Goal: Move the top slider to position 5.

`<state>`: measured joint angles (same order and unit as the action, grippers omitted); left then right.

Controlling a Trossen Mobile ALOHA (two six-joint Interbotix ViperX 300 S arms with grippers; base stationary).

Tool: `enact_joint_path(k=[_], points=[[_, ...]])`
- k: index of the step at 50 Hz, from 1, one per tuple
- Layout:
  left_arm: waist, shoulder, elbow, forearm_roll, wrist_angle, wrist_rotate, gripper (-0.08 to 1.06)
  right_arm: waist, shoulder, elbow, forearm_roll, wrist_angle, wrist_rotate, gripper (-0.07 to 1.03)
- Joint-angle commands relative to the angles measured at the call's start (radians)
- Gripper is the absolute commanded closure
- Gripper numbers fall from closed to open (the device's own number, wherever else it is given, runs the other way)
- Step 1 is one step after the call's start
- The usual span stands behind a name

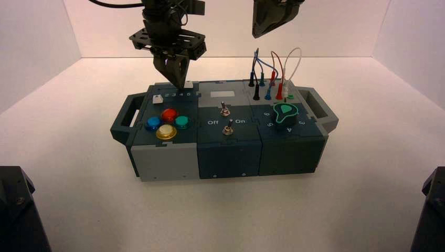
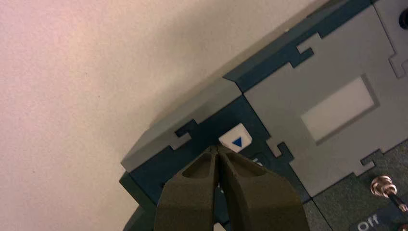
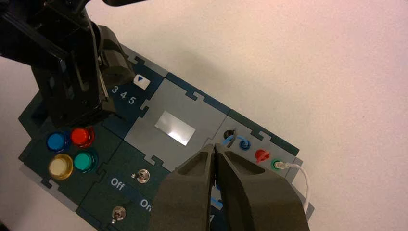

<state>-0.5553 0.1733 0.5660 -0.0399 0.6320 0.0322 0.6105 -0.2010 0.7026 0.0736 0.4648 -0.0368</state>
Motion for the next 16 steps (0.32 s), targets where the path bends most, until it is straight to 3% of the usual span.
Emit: enact_joint_path(k=[1,16], points=[[-0.012,-0.074,0.005,0.006,0.005,-0.002,1.0,-0.002,-0.017,-0.026,0.0,-0.006,-0.002,0.99],[-0.012,-0.123,0.044,0.008,0.002,-0.002,1.01,0.0,-0.014,-0.017,0.0,-0.006,-0.002,0.99]])
